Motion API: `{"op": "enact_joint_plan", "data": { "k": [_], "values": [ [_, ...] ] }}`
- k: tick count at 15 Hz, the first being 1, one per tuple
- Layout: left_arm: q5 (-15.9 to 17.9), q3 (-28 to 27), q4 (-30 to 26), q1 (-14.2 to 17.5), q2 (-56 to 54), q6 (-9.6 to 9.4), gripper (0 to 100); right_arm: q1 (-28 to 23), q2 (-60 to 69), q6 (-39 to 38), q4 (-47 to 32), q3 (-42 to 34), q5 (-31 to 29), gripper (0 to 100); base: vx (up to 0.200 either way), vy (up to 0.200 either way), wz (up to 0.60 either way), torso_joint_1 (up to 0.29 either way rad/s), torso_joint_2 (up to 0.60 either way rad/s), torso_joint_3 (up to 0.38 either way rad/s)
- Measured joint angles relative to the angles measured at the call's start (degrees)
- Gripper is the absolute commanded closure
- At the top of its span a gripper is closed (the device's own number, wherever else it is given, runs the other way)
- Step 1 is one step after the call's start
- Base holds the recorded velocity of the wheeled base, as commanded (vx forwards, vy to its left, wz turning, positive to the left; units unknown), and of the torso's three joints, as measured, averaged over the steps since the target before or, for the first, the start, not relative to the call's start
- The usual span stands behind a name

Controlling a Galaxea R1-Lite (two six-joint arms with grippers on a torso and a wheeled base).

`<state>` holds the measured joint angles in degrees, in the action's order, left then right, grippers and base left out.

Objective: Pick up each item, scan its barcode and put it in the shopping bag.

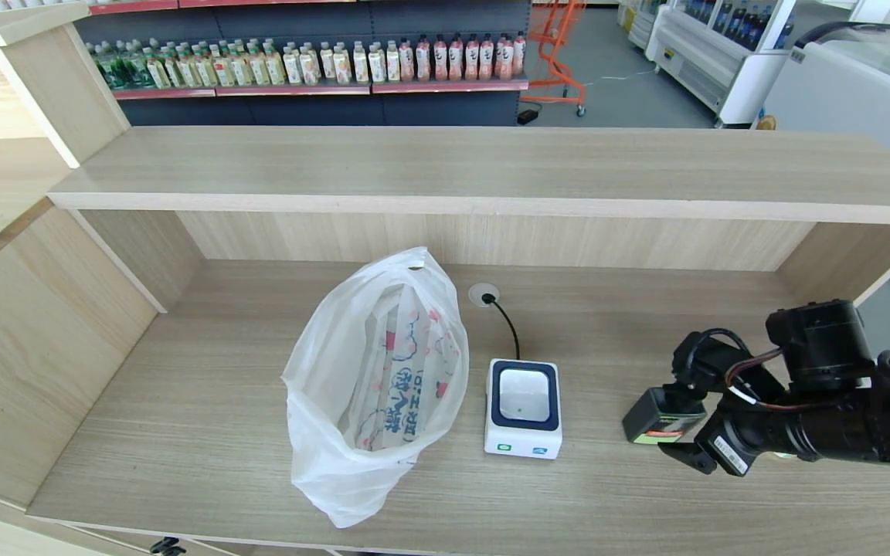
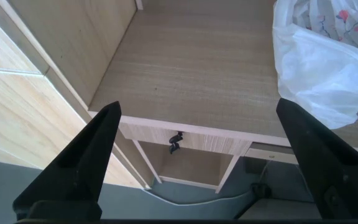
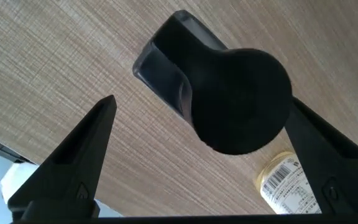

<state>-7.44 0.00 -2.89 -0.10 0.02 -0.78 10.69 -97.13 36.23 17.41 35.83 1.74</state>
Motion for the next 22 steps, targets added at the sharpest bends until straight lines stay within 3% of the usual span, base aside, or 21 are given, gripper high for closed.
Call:
{"op": "enact_joint_plan", "data": {
  "k": [7, 8, 17, 22],
  "values": [
    [-0.02, 0.00, 0.00, 0.00, 0.00, 0.00, 0, 3.94, -5.16, -0.02, 5.00, 2.54, 0.00, 0, 0.000, 0.000, 0.00, 0.000, 0.00, 0.000],
    [-0.02, 0.00, 0.00, 0.00, 0.00, 0.00, 0, 4.05, -5.60, -0.05, 5.00, 2.60, 0.02, 100, 0.000, 0.000, 0.00, 0.000, 0.00, 0.000],
    [0.00, 0.00, 0.00, 0.02, 0.00, 0.00, 0, 4.05, -4.08, -0.43, 5.30, 0.72, 6.16, 100, 0.000, 0.000, 0.00, 0.000, 0.00, 0.000],
    [0.00, 0.00, 0.00, 0.00, 0.00, 0.00, 0, -0.99, 9.96, -0.11, 5.36, -4.69, 8.05, 100, 0.000, 0.000, 0.00, 0.000, 0.00, 0.000]
  ]
}}
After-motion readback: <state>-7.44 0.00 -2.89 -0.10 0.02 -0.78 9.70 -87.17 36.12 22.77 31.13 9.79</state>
